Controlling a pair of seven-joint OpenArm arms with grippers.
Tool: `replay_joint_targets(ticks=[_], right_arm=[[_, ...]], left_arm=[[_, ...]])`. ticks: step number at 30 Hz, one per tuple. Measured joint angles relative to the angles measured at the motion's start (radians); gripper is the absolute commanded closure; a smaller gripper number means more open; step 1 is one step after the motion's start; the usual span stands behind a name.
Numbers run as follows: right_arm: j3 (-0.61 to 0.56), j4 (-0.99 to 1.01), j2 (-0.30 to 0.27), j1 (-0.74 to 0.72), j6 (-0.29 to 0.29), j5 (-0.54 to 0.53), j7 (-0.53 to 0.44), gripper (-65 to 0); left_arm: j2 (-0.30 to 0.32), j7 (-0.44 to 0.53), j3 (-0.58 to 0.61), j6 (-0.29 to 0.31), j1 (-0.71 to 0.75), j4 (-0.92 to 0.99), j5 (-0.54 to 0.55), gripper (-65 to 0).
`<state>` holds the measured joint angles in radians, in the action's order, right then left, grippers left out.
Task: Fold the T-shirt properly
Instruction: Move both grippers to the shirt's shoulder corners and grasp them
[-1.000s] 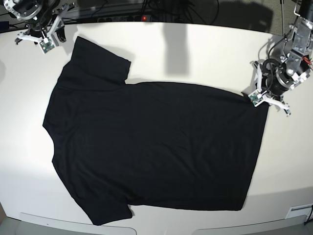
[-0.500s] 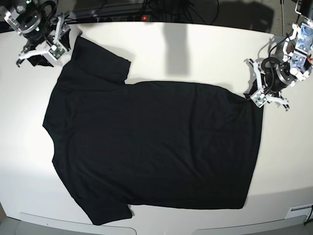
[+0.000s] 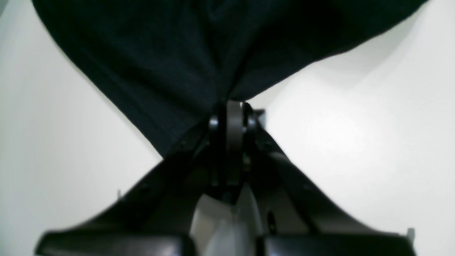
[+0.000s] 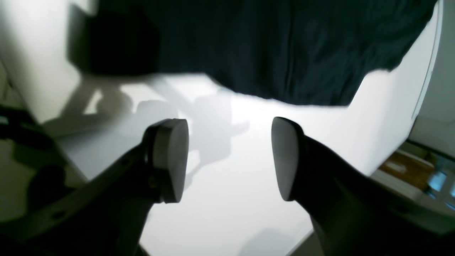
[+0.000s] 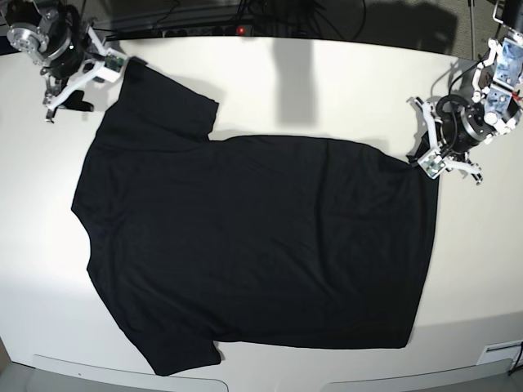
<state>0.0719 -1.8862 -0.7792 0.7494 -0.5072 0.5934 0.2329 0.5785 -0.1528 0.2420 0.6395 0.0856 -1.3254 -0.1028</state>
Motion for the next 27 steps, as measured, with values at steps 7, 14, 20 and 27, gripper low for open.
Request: replay_joint_targets(ticks=[7, 14, 20, 27], right_arm=[[-0.087, 0.114, 0.000, -0.141, 0.008, 0.002, -0.059, -36.6], [-0.252, 0.183, 0.000, -0.224, 0.021, 0.063, -0.041, -36.6], [-0.315, 0.209, 0.000, -0.279, 0.024, 0.062, -0.037, -31.3], [-0.335, 0.212, 0.000, -0.290, 0.006, 0.062, -0.034, -25.4]], left_arm=[[0.000, 0.004, 0.000, 0.006, 0.000, 0.000, 0.003, 0.0], [0.000, 0.008, 0.000, 0.008, 0.001, 0.000, 0.004, 0.0], [0.000, 0.008, 0.000, 0.008, 0.001, 0.000, 0.004, 0.0], [0.000, 0.008, 0.000, 0.011, 0.000, 0.000, 0.004, 0.0]])
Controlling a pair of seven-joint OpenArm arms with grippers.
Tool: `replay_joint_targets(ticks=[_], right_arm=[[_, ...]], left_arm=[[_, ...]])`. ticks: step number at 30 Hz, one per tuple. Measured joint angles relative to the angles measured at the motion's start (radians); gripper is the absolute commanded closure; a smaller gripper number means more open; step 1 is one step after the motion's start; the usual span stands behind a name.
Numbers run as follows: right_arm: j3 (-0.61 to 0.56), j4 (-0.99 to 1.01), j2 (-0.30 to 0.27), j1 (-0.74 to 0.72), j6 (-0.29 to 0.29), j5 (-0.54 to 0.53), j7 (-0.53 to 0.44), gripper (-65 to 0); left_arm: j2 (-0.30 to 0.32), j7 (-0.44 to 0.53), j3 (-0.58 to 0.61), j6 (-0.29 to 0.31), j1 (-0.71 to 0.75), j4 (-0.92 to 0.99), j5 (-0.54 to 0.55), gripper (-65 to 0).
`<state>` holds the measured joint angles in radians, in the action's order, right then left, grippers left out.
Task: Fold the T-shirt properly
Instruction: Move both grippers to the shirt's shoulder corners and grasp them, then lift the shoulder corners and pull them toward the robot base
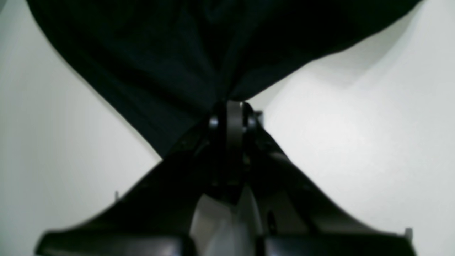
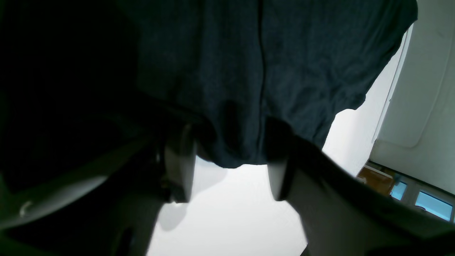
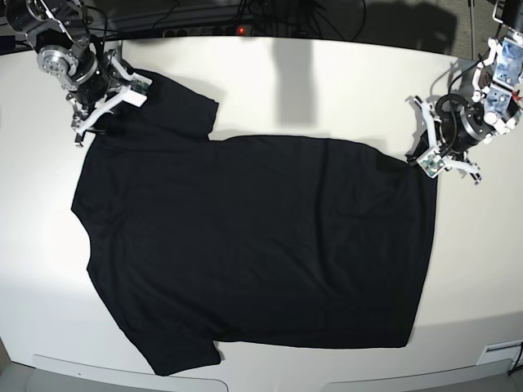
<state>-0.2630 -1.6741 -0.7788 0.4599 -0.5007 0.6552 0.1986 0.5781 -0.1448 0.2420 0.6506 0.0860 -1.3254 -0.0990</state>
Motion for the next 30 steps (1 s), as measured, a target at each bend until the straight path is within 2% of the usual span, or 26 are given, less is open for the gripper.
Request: replay_joint_targets(ticks=[2, 9, 10, 15, 20, 24, 26, 30], right_arm=[[0.000, 0.002, 0.001, 0.000, -0.002, -0.004, -0.001, -23.4], [0.000, 0.003, 0.001, 0.000, -0.002, -0.064, 0.000, -23.1], [0.000, 0.003, 0.000, 0.000, -0.002, -0.064, -0.001, -20.7], [-0.002, 0.004, 0.003, 0.000, -0.005, -0.090, 0.001, 0.0], [-0.002, 0.004, 0.003, 0.001, 0.135, -0.252, 0.046, 0.0], [-0.002, 0.005, 0.003, 0.015, 0.203, -0.347, 0.050, 0.0], [-0.001, 0.003, 0.000, 0.043, 0.246, -0.370, 0.049, 0.0], [0.011, -0.018, -0.002, 0.140, 0.318, -0.372, 0.011, 0.0]], left_arm=[[0.000, 0.000, 0.000, 0.000, 0.000, 0.000, 0.000, 0.0], [0.000, 0.000, 0.000, 0.000, 0.000, 0.000, 0.000, 0.0], [0.000, 0.000, 0.000, 0.000, 0.000, 0.000, 0.000, 0.0], [0.000, -0.009, 0.000, 0.000, 0.000, 0.000, 0.032, 0.0], [-0.002, -0.016, 0.000, 0.004, 0.008, 0.004, 0.130, 0.0], [-0.003, -0.032, 0.002, 0.011, 0.026, 0.001, 0.237, 0.0], [-0.002, -0.072, 0.001, 0.012, 0.050, -0.030, 0.282, 0.0], [0.008, -0.092, 0.000, 0.024, 0.150, -0.129, 0.294, 0.0]])
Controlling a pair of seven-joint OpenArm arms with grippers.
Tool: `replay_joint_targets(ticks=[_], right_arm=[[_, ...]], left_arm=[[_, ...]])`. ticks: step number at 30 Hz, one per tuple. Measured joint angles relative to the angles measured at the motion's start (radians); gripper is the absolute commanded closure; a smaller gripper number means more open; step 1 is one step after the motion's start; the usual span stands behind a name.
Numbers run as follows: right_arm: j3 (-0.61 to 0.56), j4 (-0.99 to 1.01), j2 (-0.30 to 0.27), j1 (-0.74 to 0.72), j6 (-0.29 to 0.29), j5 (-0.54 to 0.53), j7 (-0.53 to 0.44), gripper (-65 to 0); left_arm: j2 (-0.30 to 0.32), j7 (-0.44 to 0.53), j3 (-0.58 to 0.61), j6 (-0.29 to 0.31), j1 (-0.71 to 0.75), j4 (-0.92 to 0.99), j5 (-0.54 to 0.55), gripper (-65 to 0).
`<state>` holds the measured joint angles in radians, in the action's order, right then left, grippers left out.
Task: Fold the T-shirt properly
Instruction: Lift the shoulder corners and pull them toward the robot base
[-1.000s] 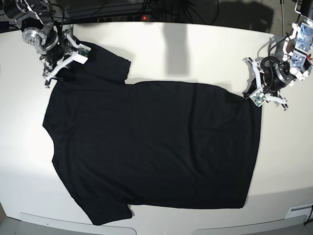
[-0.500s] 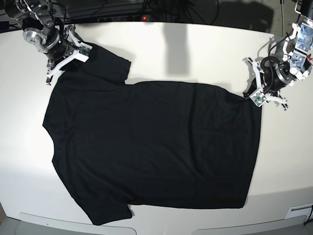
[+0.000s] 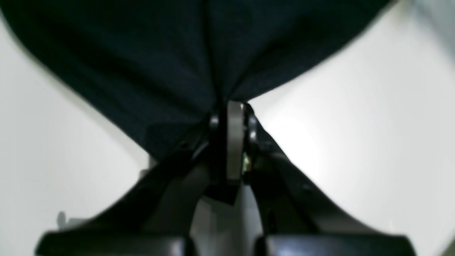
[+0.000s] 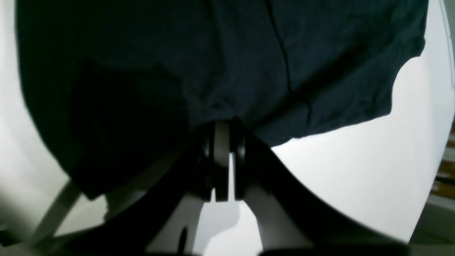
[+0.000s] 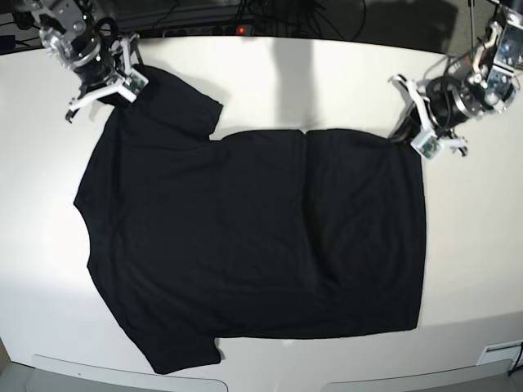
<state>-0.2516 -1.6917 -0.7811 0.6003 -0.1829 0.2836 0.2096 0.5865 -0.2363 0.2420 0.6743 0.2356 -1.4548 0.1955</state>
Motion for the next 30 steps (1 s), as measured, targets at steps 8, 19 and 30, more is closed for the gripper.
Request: replay_joint_targets(ticks=[8, 19, 30], right_arm=[[0.079, -0.070, 0.002, 0.236, 0.111, 0.000, -0.019, 0.0], [0.220, -0.229, 0.003, 0.475, 0.146, 0.008, -0.008, 0.0], [0.353, -0.285, 0.003, 0.393, 0.116, -0.087, -0.004, 0.0]], left_arm=[[0.000, -0.002, -0.189, 0.007, 0.242, -0.167, -0.036, 0.0], [-0.005, 0.026, -0.413, 0.011, 0.402, -0.229, -0.037, 0.0], [-0.014, 0.050, -0.462, 0.005, 0.352, -0.229, 0.035, 0.0]])
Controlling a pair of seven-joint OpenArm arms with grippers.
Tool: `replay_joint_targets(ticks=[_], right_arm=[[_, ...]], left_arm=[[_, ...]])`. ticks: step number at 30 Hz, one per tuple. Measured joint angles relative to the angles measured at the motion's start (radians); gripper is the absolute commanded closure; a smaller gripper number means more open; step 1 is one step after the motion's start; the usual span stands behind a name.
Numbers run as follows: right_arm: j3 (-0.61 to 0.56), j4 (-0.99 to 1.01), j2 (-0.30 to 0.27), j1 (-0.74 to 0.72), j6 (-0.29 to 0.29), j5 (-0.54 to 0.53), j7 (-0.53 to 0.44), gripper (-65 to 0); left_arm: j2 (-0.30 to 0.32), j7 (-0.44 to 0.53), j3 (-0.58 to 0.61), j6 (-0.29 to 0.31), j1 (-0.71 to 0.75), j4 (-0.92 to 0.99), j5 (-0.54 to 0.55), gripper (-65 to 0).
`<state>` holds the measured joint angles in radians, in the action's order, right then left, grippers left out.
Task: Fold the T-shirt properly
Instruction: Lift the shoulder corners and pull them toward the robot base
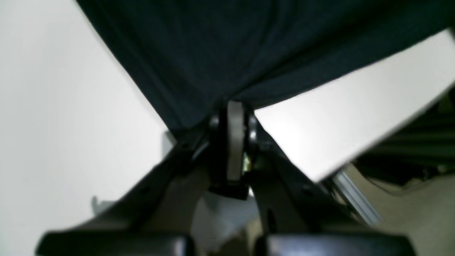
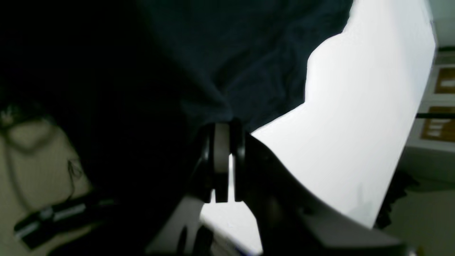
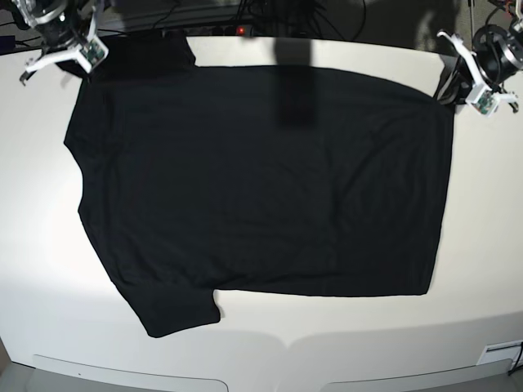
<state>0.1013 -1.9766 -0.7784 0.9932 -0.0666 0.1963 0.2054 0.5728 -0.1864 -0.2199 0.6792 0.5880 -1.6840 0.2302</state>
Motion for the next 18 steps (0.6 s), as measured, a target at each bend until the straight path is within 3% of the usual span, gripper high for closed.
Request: replay_joint_targets(ticks=[4, 12, 18], right_arm=[[0.001, 0.000, 0.003, -0.110, -0.079, -0.081, -0.002, 0.0], [0.001, 0.023, 0.003, -0.262, -0.121, -0.129, 0.015, 0.0], [0.000, 0.146, 0.003, -0.378, -0.153, -0.236, 0.009, 0.0]], left_arm=[[-0.068, -0.002, -0.001, -0.050, -0.077, 0.000, -0.081, 0.0], [-0.185, 0.000, -0.001, -0.046, -0.186, 0.002, -0.238, 0.0], [-0.222, -0.001, -0.001, -0.044, -0.250, 0.005, -0.279, 0.0]])
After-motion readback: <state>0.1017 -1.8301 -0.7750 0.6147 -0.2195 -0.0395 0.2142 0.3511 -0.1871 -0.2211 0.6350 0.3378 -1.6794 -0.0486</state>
